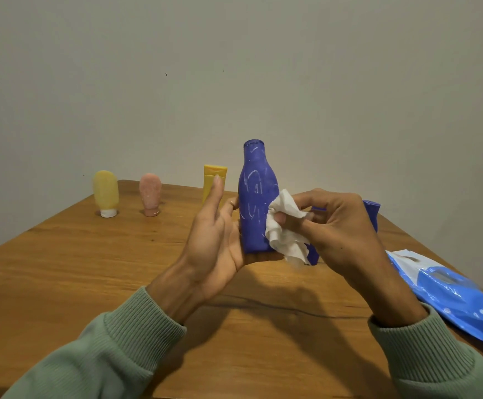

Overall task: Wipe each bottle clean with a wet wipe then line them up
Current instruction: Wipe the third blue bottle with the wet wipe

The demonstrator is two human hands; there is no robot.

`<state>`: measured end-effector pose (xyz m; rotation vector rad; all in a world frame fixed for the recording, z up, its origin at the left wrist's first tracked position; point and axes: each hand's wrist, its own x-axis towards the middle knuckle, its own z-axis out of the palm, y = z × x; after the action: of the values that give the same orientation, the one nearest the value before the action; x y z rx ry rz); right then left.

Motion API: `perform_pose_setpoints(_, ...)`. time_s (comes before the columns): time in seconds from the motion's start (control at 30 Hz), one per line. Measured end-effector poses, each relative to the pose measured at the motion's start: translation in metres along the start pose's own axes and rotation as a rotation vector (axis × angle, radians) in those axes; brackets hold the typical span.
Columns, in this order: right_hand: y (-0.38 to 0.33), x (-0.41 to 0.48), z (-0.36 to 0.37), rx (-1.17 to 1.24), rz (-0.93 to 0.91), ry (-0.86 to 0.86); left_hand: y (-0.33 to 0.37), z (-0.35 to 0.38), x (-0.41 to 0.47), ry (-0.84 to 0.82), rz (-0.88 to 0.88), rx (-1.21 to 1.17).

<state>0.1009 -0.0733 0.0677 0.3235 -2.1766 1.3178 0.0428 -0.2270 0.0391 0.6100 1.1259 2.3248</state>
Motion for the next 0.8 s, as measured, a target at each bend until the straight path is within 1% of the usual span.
perform_pose_setpoints(0.13, 0.0012, 0.0006, 0.0006, -0.01, 0.002, 0.019, -0.0002, -0.0016, 0.0004, -0.05, -0.034, 0.015)
perform_pose_setpoints(0.37, 0.0016, 0.0011, -0.0008, -0.031, -0.015, 0.036, 0.002, -0.0048, 0.0018, -0.126, -0.06, -0.06)
perform_pose_setpoints(0.8, 0.0016, -0.0002, 0.0012, -0.037, -0.047, 0.033, 0.0002, -0.0066, 0.0041, -0.202, -0.067, -0.044)
